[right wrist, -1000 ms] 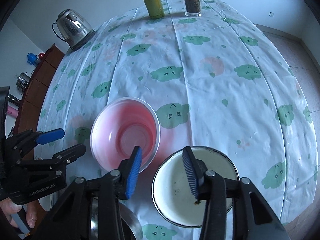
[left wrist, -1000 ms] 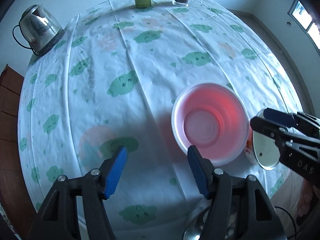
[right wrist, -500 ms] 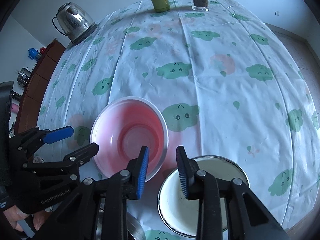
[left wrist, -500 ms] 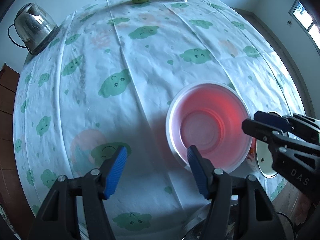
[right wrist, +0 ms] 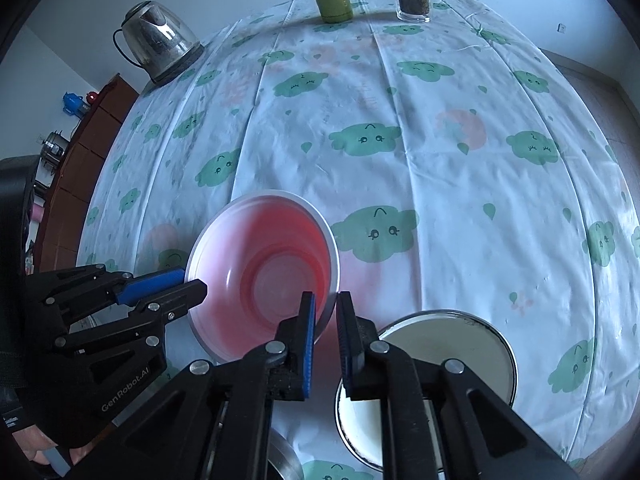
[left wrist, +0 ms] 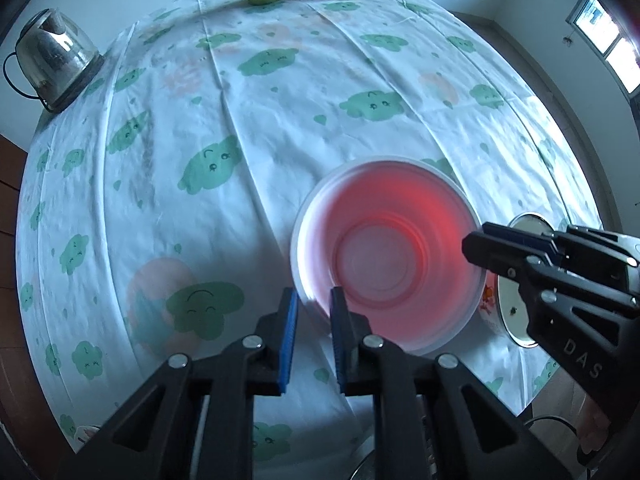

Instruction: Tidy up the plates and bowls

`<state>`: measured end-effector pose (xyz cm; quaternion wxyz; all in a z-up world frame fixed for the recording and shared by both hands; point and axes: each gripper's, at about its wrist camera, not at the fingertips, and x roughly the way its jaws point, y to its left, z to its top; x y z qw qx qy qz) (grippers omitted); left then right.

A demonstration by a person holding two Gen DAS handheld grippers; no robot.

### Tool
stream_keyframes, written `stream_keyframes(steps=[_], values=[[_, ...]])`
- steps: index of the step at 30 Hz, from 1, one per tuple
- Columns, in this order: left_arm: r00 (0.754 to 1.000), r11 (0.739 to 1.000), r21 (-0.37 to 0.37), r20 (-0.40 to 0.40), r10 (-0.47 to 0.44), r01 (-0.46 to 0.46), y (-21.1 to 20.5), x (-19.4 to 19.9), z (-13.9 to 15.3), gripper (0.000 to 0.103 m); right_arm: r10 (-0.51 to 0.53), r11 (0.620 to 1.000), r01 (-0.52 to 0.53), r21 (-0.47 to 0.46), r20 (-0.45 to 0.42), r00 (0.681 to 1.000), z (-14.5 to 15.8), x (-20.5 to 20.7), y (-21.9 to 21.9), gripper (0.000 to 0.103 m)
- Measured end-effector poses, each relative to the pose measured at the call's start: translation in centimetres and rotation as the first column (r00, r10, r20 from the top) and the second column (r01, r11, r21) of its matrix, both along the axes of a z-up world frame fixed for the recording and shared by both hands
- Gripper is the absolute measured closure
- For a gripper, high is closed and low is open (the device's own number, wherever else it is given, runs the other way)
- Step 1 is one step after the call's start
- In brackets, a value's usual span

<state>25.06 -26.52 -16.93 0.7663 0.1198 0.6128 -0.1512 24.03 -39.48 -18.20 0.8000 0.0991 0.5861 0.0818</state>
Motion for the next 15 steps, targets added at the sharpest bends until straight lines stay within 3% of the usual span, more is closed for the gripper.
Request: stream_keyframes(steps=[15], values=[[0.999,1.0,0.015,0.04,-0.004,0.003,0.6,-0.7,1.2,0.089,0.013,1.0,-0.013,0.012,0.024,1.0,1.2,-0.7,0.9,0.091]])
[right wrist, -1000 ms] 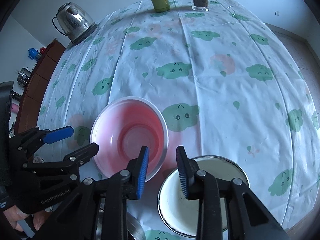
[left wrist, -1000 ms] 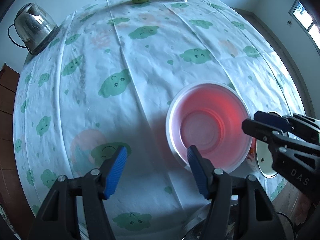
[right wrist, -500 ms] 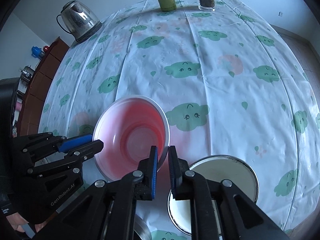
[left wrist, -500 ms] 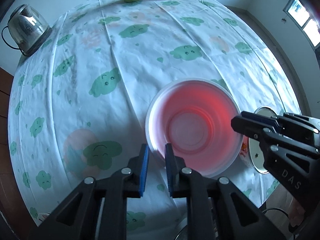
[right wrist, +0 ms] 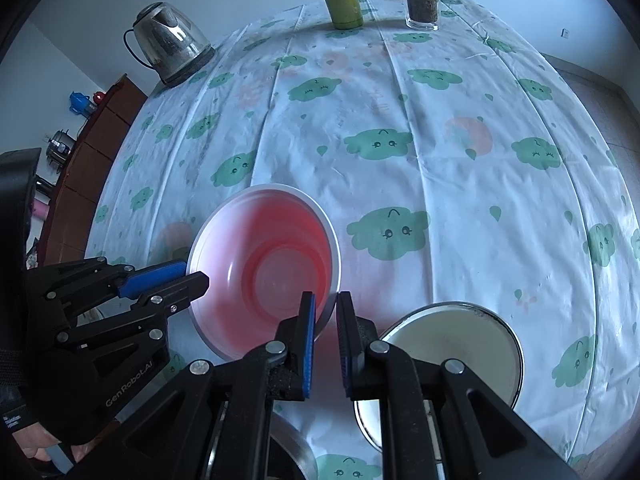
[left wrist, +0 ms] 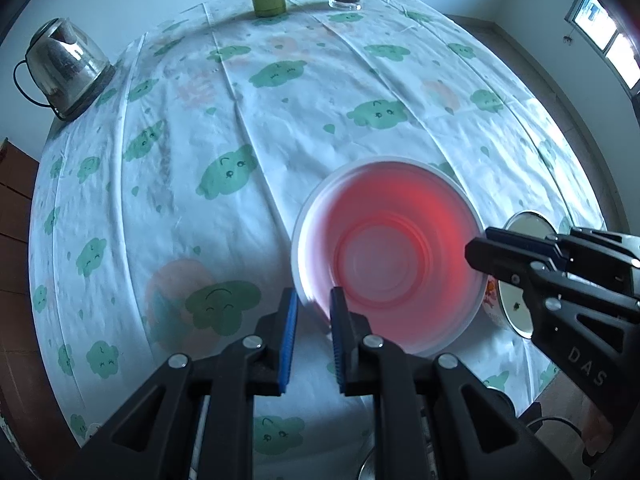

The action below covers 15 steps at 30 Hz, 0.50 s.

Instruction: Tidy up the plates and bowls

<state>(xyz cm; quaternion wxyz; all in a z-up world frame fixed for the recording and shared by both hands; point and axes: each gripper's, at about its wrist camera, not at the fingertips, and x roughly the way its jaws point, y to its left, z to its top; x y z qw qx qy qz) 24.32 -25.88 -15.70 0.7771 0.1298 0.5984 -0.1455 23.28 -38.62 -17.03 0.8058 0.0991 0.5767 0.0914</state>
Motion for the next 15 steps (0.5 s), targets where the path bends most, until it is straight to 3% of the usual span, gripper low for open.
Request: stream_keyframes(steps=[15], values=[[1.0,1.0,-0.022,0.015,0.014,-0.014,0.9,-1.2,1.9,0.089,0.002,1.0,-0.002,0.015,0.022,1.0,1.5,-1.4,0.6,0.091]])
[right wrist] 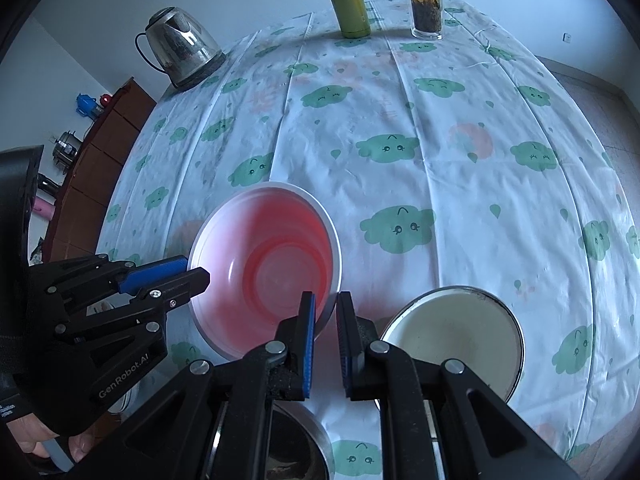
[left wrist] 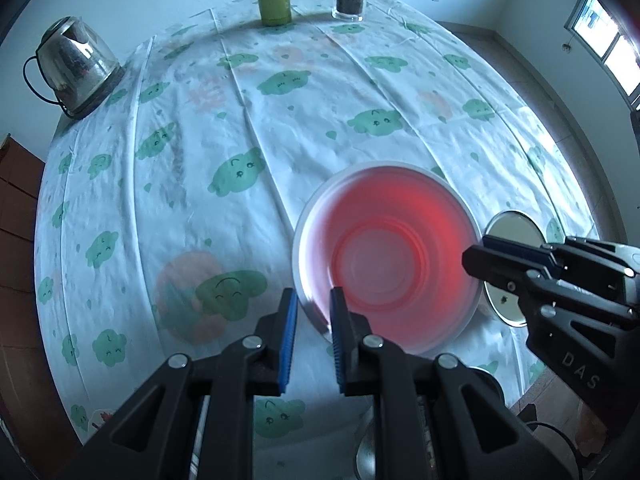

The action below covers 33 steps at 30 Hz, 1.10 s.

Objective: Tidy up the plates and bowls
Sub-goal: 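Lift the pink bowl with both tools and carry it over the dark red bowl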

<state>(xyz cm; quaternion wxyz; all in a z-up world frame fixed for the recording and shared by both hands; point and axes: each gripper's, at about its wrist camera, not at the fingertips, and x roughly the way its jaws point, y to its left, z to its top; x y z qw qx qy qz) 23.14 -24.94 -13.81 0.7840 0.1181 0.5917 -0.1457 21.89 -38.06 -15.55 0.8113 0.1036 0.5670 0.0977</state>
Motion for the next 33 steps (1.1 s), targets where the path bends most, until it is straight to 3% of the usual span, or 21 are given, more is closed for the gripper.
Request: stream_keyframes(steps=[33], values=[[1.0,0.999,-0.041,0.031,0.005,-0.003,1.6,-5.0,3.7,0.089,-0.008,0.999,0.007,0.034,0.032,0.999,2.7,-6.2,1.3,0.091]])
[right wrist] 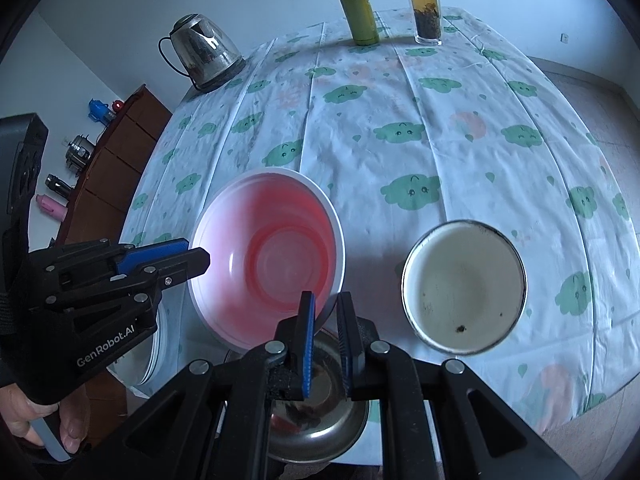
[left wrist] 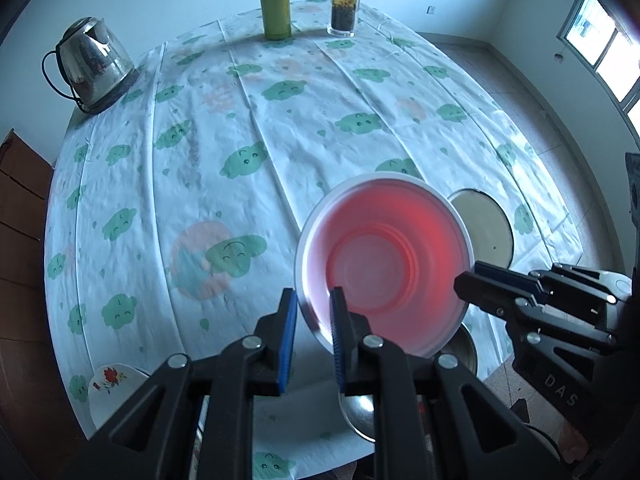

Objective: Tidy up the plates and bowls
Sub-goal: 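Lift the pink bowl with both tools and carry it over the dark red bowl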

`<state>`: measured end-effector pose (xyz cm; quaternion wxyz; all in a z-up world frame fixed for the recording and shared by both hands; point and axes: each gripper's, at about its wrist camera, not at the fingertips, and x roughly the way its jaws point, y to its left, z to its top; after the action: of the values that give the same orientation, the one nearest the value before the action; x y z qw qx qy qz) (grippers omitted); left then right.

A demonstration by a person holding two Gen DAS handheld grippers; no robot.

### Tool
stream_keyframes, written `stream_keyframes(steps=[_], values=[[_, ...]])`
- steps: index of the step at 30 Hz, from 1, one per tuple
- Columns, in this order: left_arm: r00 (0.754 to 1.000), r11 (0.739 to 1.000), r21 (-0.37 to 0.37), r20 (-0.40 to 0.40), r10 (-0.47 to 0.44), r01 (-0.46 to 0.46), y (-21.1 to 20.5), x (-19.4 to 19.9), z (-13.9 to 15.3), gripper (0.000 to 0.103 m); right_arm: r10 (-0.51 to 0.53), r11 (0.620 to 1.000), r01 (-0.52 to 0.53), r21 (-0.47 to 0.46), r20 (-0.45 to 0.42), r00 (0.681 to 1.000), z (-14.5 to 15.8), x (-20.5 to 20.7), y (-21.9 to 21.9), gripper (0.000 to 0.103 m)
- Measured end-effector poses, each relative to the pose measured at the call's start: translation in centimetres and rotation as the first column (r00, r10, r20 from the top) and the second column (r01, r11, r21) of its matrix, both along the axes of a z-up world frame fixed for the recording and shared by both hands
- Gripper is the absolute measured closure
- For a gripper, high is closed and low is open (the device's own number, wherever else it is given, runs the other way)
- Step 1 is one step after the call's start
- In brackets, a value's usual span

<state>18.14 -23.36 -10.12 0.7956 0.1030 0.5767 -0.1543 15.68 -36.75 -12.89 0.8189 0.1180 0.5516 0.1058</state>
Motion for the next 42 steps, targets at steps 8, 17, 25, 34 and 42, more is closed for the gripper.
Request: stream_keyframes(steps=[8,17,25,34,42], values=[[1.0,1.0,-0.006,0.01,-0.003,0.003,0.0,-0.9,0.6,0.089,0.012,1.0,-0.012,-0.007,0.003,1.0,0.6,-1.5,0.3,0.091],[1.0,1.0,-0.025,0.015,-0.011,0.012,0.2,-2.0,1.4,0.089,0.016,1.0,-0.016,0.007,-0.003,1.0,0.7,-3.2,0.3,0.091],[0.999,0.999,-0.029,0.034,-0.021,0.022,0.6,-3.1,2.5,0.089,0.022,0.999,-0.022,0.023,0.0,1.0,1.1,-4.4,0.6,0.091],[0.999,0.998,-0.031,0.003,-0.048,0.048,0.7,-4.3,1.8,0.089,0.039,0.997,-0.037,0.07,-0.038,0.999,0.6,-6.4,0.7,0.091],[0.998,0.998,-0.017,-0.022,-0.065,0.064,0.7,-5.1,0.7,0.089,0.027,0.996,-0.021,0.084,-0.073,0.997,-0.6,-7.3,0.6,0.091]])
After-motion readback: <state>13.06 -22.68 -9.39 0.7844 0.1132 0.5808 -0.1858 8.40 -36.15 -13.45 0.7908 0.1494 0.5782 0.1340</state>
